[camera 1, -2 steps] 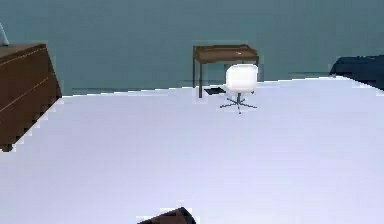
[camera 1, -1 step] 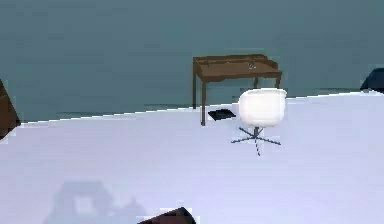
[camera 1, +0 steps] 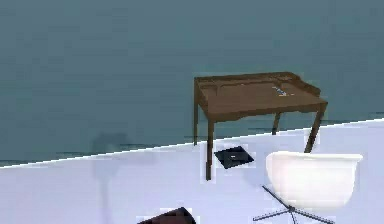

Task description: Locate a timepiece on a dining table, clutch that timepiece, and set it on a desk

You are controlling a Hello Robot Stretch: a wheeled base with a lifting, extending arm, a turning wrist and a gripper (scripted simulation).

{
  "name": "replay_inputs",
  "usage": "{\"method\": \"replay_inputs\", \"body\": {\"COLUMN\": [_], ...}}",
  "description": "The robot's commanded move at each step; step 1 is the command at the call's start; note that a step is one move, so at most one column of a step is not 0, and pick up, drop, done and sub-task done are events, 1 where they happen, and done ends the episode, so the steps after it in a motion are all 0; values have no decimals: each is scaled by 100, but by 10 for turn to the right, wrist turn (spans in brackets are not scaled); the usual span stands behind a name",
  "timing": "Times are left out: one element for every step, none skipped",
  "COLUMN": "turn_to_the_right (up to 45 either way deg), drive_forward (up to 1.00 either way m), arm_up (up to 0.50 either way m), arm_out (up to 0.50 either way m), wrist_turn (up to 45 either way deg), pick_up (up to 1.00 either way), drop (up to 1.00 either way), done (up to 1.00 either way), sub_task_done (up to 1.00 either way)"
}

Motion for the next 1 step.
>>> {"method": "replay_inputs", "body": {"turn_to_the_right": [0], "drive_forward": [100], "arm_up": [0], "arm_out": [0], "wrist_turn": [0], "pick_up": [0], "drop": [0], "done": [0], "sub_task_done": [0]}}
